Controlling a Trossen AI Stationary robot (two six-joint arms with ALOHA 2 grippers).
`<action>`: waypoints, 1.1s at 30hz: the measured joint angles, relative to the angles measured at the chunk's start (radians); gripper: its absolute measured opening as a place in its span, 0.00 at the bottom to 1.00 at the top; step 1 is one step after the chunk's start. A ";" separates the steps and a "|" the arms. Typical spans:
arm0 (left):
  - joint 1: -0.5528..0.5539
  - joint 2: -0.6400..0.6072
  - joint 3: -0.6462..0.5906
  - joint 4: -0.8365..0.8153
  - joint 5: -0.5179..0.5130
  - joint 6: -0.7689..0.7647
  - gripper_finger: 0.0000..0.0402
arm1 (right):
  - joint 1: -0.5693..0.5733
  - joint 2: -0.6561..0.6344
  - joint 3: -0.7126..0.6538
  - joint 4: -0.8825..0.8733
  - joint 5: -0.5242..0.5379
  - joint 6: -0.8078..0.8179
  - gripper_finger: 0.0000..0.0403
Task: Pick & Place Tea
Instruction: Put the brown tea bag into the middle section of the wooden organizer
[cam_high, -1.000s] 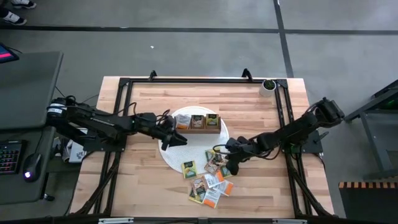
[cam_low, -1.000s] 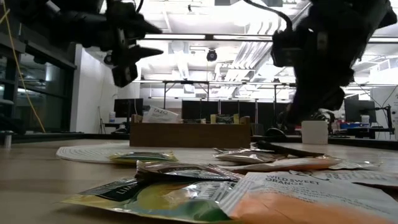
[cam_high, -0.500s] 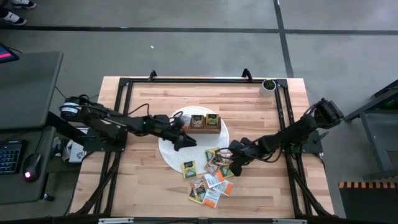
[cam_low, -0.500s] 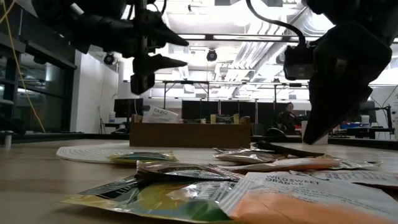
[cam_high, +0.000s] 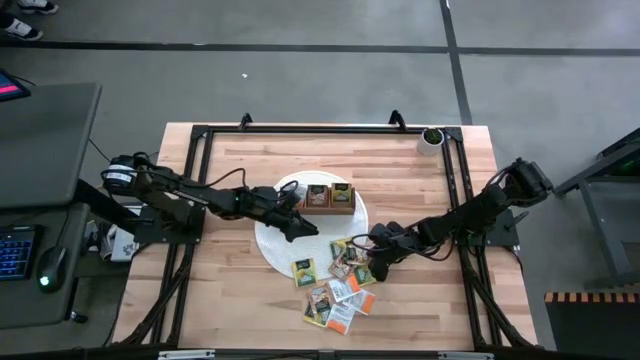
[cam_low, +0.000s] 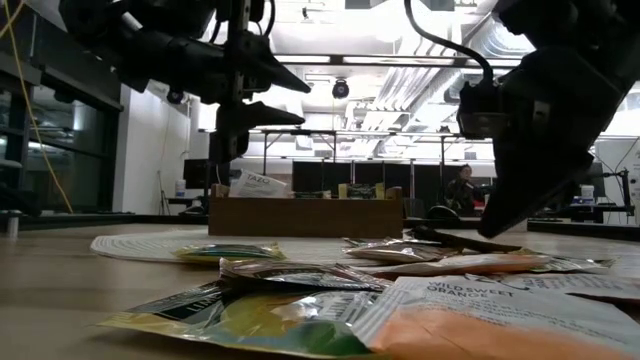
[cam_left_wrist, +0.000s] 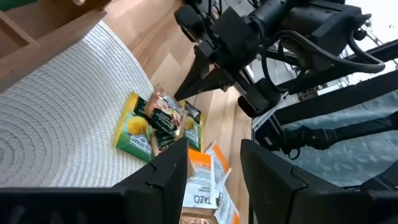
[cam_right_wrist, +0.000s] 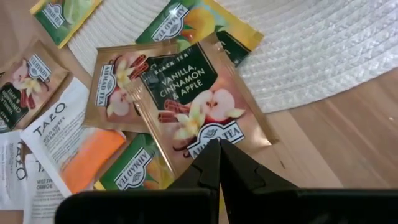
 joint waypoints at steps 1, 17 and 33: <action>0.000 0.000 0.000 0.000 -0.007 0.000 0.36 | 0.000 0.000 0.000 0.000 0.000 0.000 0.00; 0.000 0.000 0.000 0.002 -0.019 -0.038 0.36 | 0.001 0.094 0.004 0.098 -0.019 0.003 0.00; -0.095 0.048 0.018 0.003 -0.049 -0.175 0.36 | -0.005 0.106 0.003 0.094 0.020 0.026 0.00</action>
